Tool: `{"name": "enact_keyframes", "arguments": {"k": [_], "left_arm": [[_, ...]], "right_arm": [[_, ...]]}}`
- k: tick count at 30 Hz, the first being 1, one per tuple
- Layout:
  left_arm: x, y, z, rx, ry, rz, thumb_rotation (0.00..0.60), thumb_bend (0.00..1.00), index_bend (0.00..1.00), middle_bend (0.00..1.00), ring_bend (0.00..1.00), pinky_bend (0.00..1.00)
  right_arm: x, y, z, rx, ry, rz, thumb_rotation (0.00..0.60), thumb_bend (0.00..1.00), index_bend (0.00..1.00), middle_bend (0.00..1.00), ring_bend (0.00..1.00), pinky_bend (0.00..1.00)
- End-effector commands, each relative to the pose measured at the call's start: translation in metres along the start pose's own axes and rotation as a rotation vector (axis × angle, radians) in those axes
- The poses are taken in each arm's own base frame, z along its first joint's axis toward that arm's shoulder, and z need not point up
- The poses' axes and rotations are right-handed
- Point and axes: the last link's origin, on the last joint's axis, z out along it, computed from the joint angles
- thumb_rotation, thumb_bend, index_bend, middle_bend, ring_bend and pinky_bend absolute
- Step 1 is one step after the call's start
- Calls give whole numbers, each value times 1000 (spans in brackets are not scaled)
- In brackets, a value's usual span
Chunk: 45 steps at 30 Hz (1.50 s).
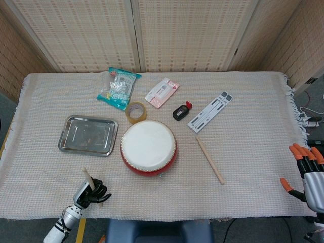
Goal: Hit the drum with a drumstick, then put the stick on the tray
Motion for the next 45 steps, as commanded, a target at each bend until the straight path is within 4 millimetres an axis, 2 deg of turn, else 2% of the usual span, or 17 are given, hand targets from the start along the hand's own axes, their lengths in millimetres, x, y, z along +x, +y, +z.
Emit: {"name": "enact_keyframes", "arguments": {"k": [1, 6, 9, 21, 32, 36, 38, 41, 45], "left_arm": [[3, 3, 1, -43, 44, 25, 600, 235, 964, 1000, 971, 910], [4, 11, 1, -135, 109, 119, 600, 233, 963, 1000, 963, 901], [1, 11, -2, -130, 90, 145, 600, 234, 962, 1000, 956, 890], [-6, -13, -10, -1, 10, 184, 600, 235, 928, 986, 926, 821], [-4, -24, -11, 52, 0, 212, 600, 236, 934, 994, 929, 826], [-3, -24, -12, 58, -15, 240, 600, 258, 960, 1000, 958, 864], [-3, -24, -12, 60, -17, 251, 600, 299, 982, 1000, 986, 910], [-3, -25, -12, 58, -15, 276, 600, 432, 1000, 1000, 1000, 979], [-3, -26, -12, 60, -19, 306, 600, 554, 1000, 1000, 1000, 1000]], "right_arm": [[0, 0, 0, 1, -1, 1, 600, 253, 0, 53, 0, 0], [-1, -1, 1, 4, -3, -1, 600, 253, 0, 53, 0, 0], [-2, -2, 1, 6, -5, 0, 600, 253, 0, 53, 0, 0], [-2, -1, 1, 1, -6, 0, 600, 253, 0, 53, 0, 0], [-2, -2, 0, 2, -3, 3, 600, 253, 0, 53, 0, 0], [-1, -3, 0, 3, 1, 6, 600, 253, 0, 53, 0, 0], [-1, -2, -1, 2, 1, 7, 600, 254, 0, 53, 0, 0], [-1, -2, -1, 2, 1, 8, 600, 253, 0, 53, 0, 0], [0, -2, -1, 5, 5, 7, 600, 253, 0, 53, 0, 0]]}}
